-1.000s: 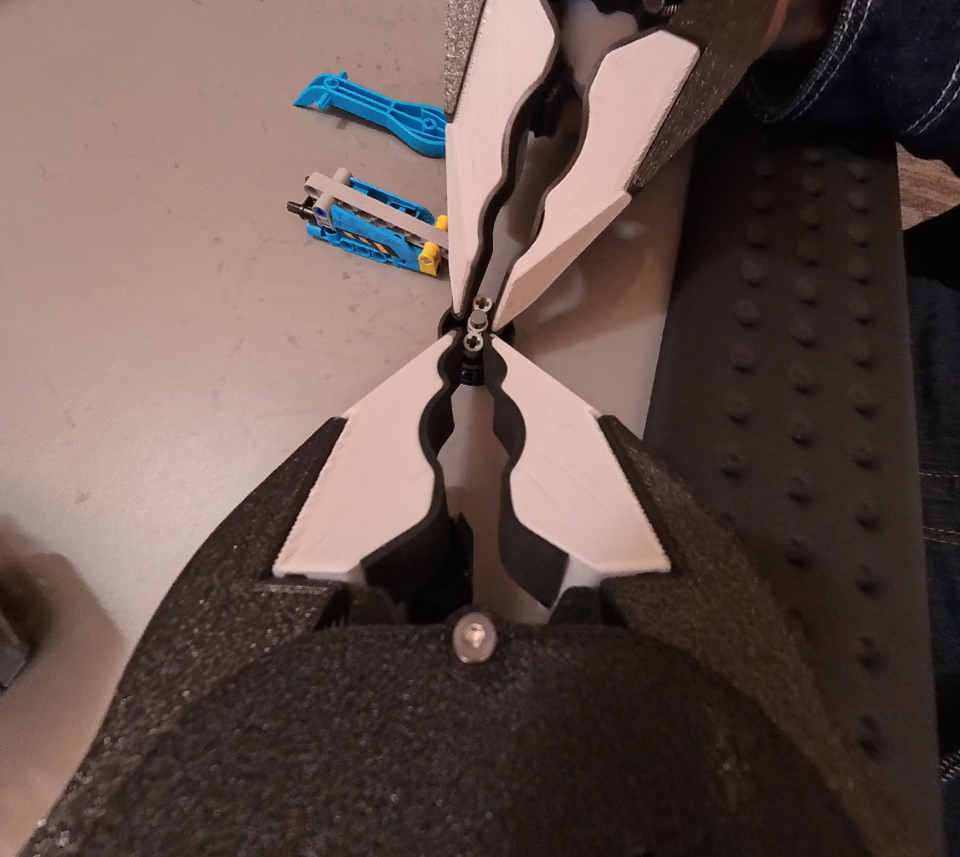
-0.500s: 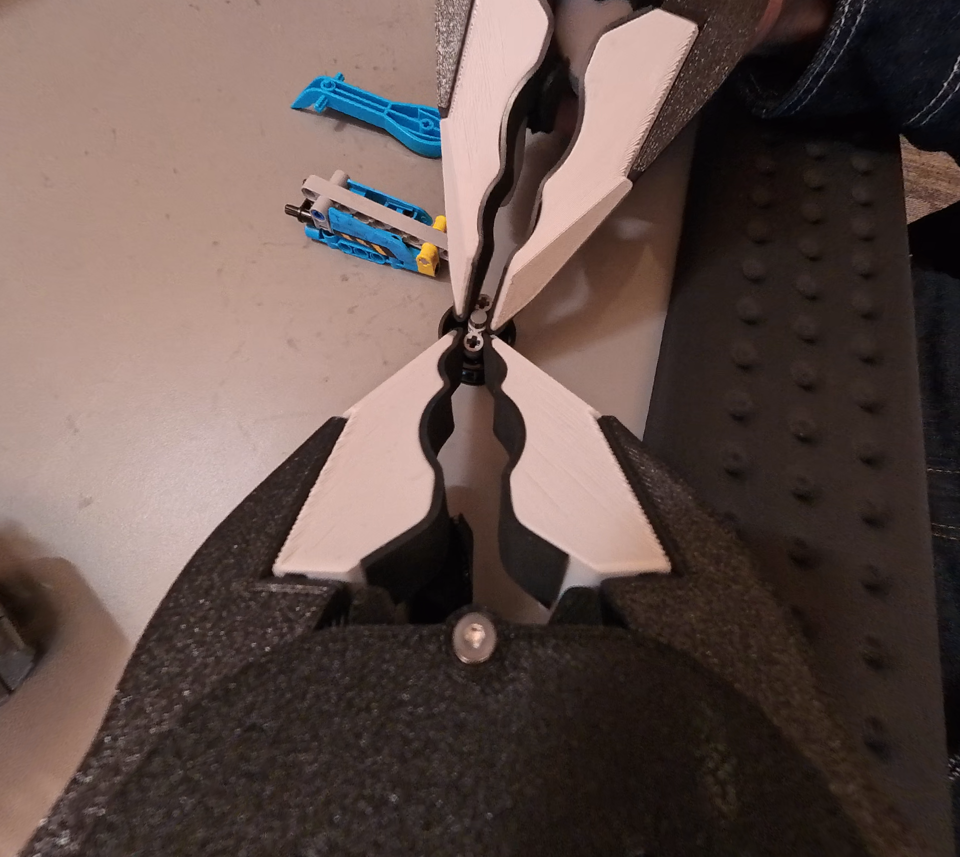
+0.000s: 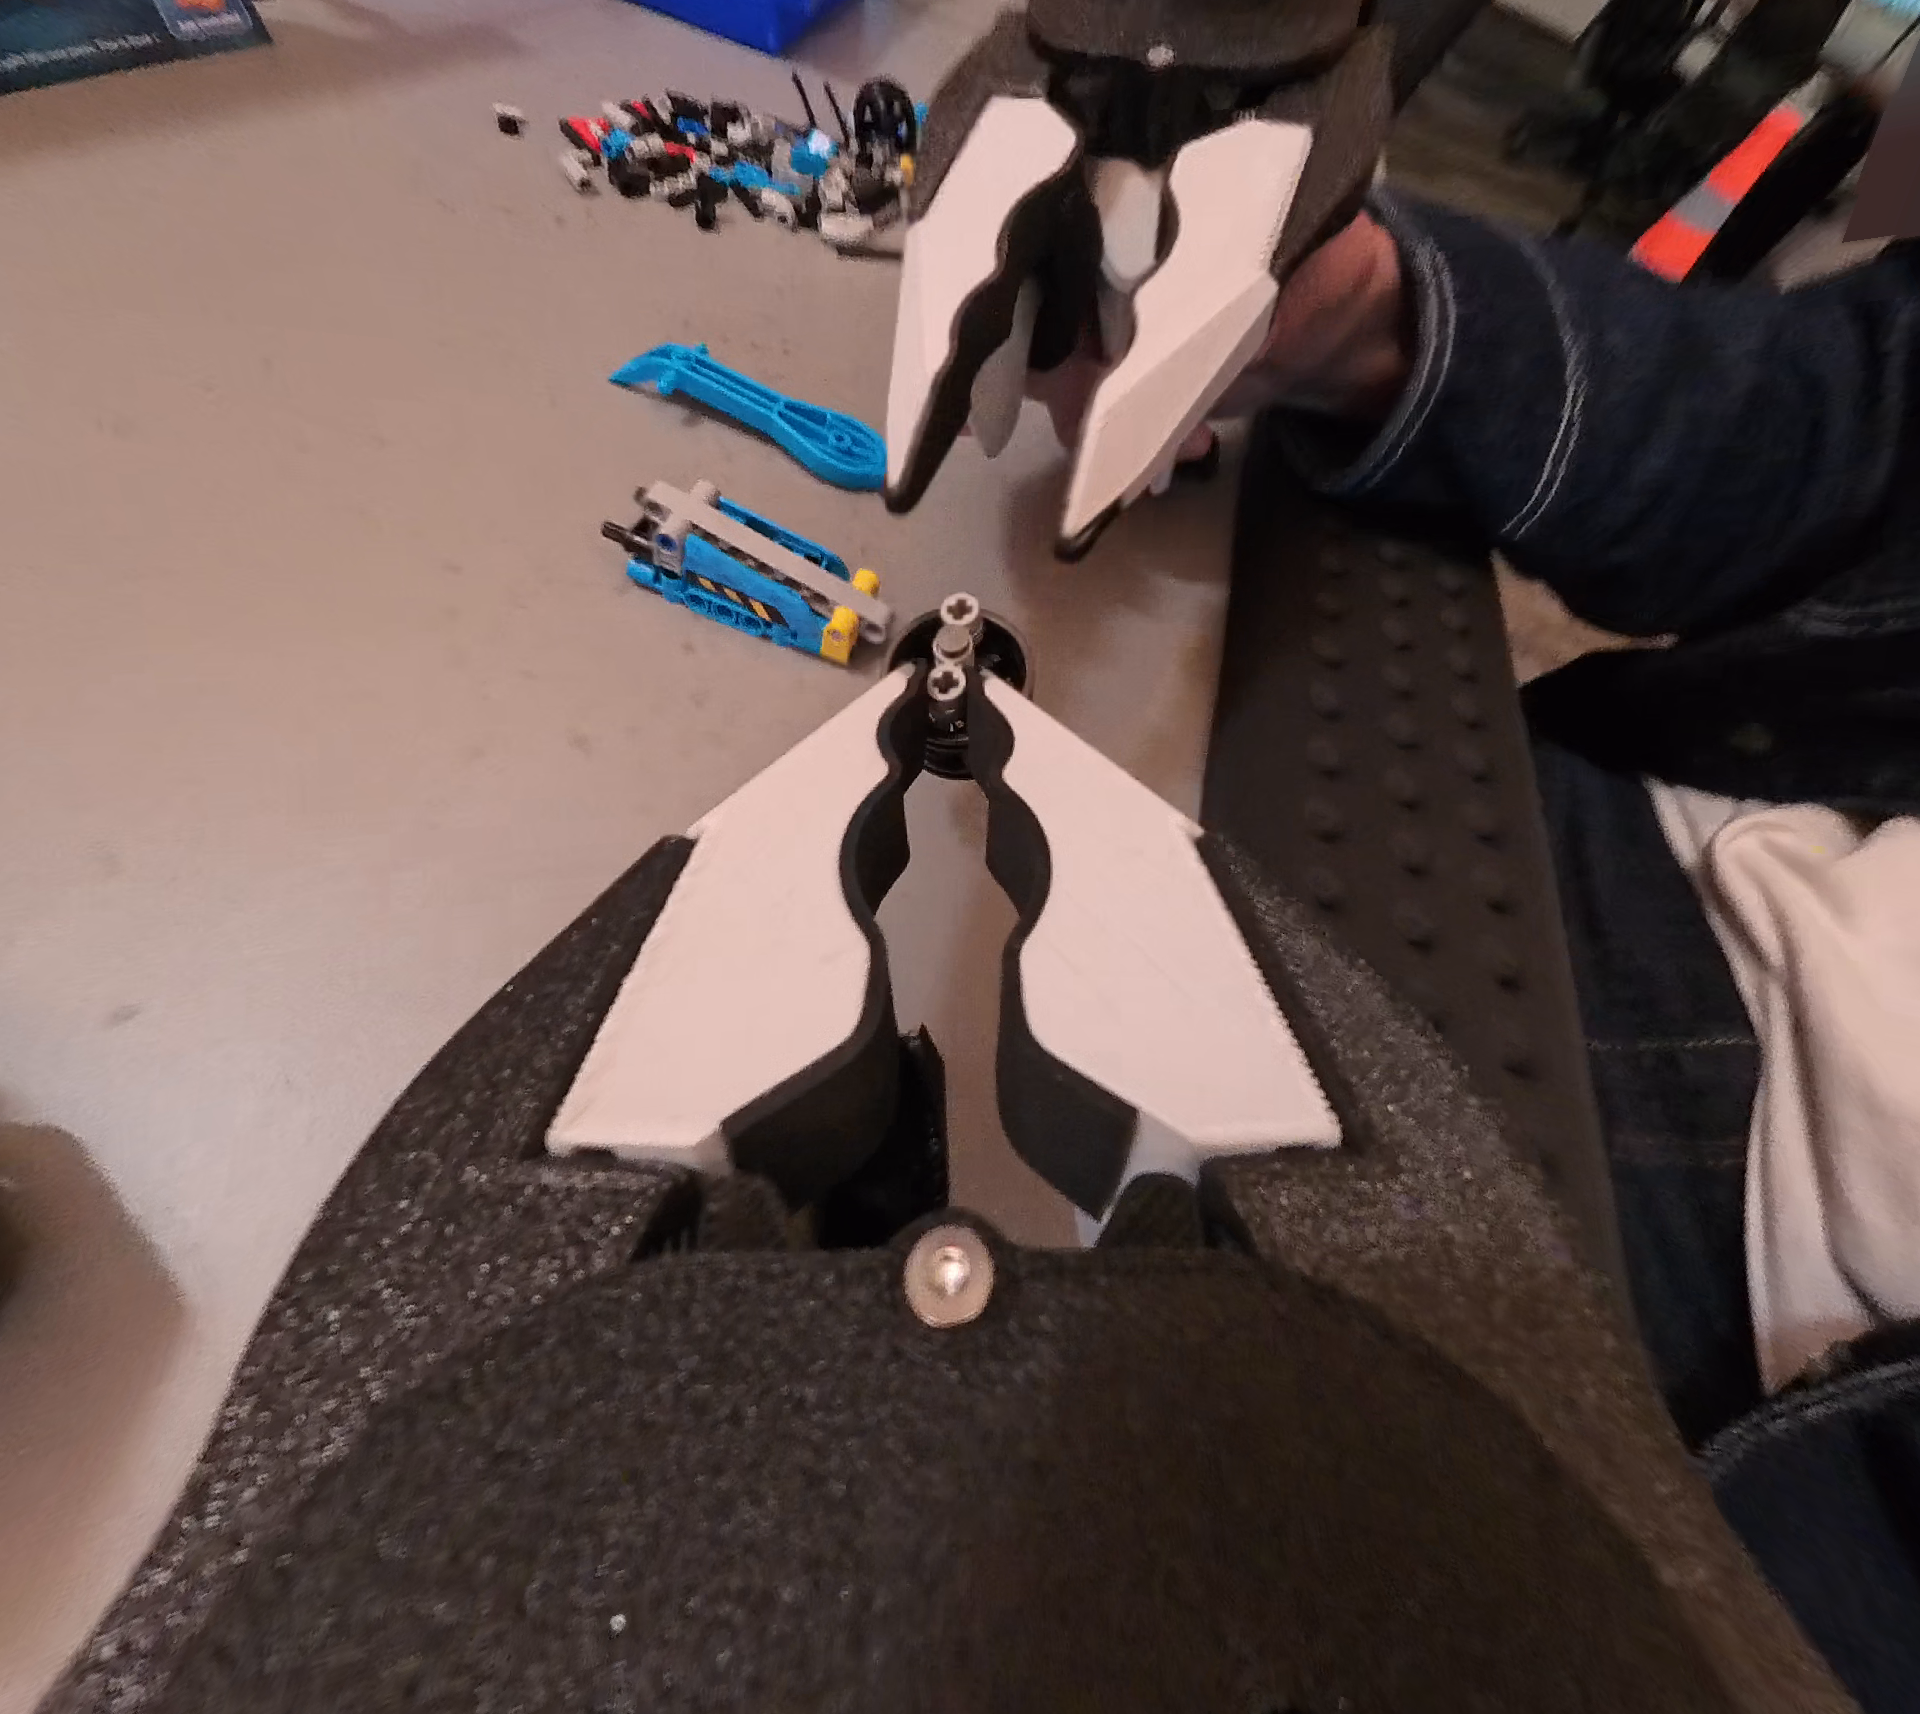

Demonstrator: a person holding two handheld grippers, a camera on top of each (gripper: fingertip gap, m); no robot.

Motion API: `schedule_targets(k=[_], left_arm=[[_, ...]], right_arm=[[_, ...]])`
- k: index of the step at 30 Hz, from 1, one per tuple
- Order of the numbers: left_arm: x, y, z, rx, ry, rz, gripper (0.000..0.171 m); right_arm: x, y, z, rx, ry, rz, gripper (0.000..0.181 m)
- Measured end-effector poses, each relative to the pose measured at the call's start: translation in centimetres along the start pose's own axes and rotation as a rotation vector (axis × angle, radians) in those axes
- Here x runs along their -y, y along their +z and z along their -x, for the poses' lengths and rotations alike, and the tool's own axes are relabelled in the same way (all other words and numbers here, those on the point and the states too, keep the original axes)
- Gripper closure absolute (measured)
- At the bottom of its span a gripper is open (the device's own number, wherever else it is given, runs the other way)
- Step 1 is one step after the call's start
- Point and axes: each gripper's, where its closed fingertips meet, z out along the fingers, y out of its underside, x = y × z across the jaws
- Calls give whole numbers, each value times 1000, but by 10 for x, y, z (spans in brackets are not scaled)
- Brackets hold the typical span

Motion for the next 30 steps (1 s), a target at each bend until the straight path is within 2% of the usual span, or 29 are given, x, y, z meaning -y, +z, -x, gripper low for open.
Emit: schedule_targets(k=[3, 6, 9, 10, 13, 20, 24, 28, 30], left_arm=[[17, -10, -1, -42, -69, -111, 166], [32, -19, -6, -106, -124, -202, 166], [41, -24, -14, -165, -138, -258, 166], [43, -24, -16, -176, -140, -268, 166], [42, -22, -19, -183, -129, -261, 166], [35, -14, -28, -205, -103, -212, 161], [30, -11, -27, -188, -83, -184, 165], [33, -13, -25, -184, -97, -200, 166], [33, -15, -22, -166, -98, -204, 166]], right_arm=[[14, -6, 6, 12, 26, -91, 138], [12, 5, 10, -26, -11, -87, 120], [13, 17, 18, -16, -20, -85, 113], [13, 19, 20, -2, -19, -82, 118], [11, 20, 23, 4, -54, -56, 150], [-3, 25, 29, 7, -116, 28, 150], [-8, 27, 27, 0, -116, 56, 150], [-1, 23, 27, -1, -106, 18, 150], [6, 20, 27, -8, -102, -23, 142]])
